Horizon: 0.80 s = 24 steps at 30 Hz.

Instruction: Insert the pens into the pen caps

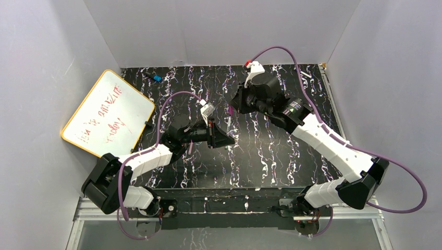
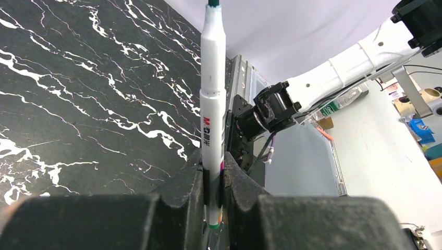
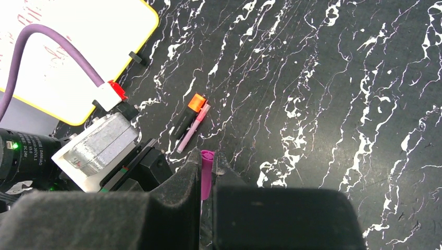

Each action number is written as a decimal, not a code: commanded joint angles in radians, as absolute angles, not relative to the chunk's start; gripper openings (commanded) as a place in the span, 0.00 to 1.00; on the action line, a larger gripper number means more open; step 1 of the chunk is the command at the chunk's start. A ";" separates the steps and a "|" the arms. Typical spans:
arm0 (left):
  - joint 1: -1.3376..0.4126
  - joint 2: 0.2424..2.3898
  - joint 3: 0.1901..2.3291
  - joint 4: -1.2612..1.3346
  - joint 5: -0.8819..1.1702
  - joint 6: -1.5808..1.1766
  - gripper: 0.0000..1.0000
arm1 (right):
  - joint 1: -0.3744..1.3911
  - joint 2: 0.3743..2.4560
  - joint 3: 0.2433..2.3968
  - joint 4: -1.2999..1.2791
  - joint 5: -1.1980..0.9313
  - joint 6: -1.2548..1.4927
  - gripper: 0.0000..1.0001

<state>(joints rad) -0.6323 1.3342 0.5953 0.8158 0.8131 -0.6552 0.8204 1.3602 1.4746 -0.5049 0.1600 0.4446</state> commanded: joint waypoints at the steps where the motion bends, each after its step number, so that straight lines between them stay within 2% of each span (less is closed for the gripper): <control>1: -0.634 1.320 0.603 0.853 0.828 -0.652 0.00 | 0.824 1.331 1.471 -0.465 0.146 0.442 0.01; 13: -0.614 1.310 0.607 0.854 0.818 -0.653 0.00 | 0.824 1.319 1.450 -0.479 0.097 0.461 0.01; 24: -0.503 1.338 0.659 0.885 0.857 -0.691 0.00 | 0.833 1.270 1.397 -0.474 0.050 0.491 0.01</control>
